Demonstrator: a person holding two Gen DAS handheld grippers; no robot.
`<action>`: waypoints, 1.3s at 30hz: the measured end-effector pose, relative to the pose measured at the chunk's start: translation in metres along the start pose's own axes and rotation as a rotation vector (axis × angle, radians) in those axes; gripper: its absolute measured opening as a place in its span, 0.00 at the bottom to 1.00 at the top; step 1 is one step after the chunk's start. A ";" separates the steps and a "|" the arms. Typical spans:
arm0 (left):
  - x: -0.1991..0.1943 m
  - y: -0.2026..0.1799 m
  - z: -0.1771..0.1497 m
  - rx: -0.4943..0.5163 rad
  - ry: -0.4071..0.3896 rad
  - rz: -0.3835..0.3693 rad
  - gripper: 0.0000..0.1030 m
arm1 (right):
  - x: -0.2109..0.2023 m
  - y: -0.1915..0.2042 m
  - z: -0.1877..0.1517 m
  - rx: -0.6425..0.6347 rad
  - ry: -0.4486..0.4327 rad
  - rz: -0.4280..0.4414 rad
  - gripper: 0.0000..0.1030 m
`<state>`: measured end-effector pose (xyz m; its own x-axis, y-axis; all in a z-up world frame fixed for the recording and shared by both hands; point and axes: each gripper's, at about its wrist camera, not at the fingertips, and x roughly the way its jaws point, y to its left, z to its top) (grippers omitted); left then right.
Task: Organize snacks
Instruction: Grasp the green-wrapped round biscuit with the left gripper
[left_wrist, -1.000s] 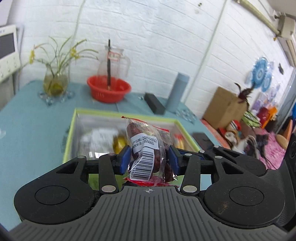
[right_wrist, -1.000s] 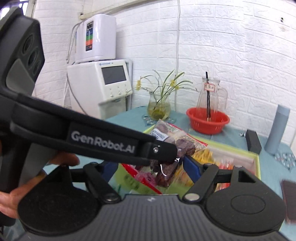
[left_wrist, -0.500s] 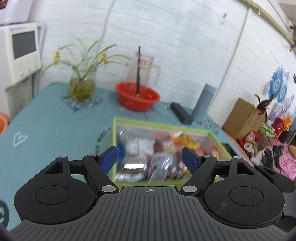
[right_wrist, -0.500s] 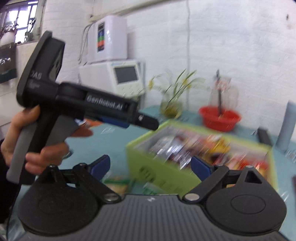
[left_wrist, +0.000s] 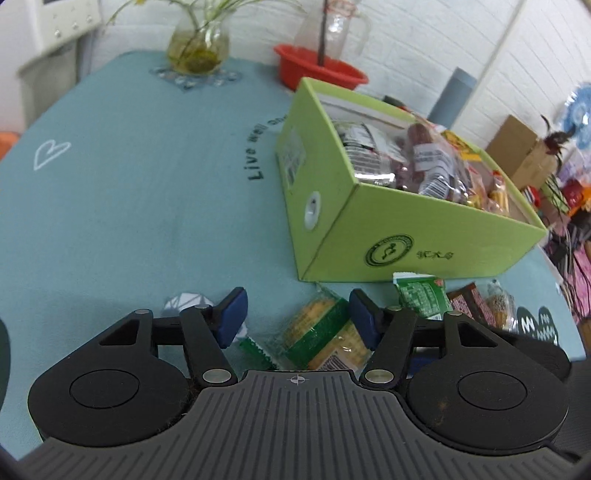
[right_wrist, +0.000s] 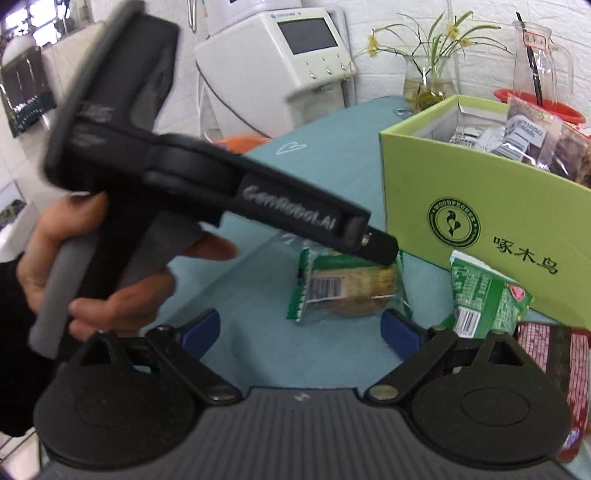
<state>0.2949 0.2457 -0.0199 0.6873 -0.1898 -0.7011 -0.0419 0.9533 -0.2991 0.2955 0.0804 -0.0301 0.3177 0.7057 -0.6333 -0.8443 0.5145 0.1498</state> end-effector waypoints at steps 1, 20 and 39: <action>-0.002 -0.002 -0.002 0.010 0.004 0.002 0.42 | 0.002 0.001 0.001 -0.009 0.005 -0.009 0.91; -0.052 -0.108 -0.108 0.130 0.013 0.070 0.32 | -0.076 0.035 -0.074 -0.097 0.065 -0.086 0.90; -0.069 -0.093 -0.108 0.020 0.007 -0.013 0.47 | -0.106 0.028 -0.107 0.089 -0.058 -0.174 0.91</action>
<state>0.1725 0.1449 -0.0137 0.6822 -0.2037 -0.7022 -0.0184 0.9553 -0.2950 0.1923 -0.0322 -0.0396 0.4822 0.6280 -0.6108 -0.7337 0.6705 0.1100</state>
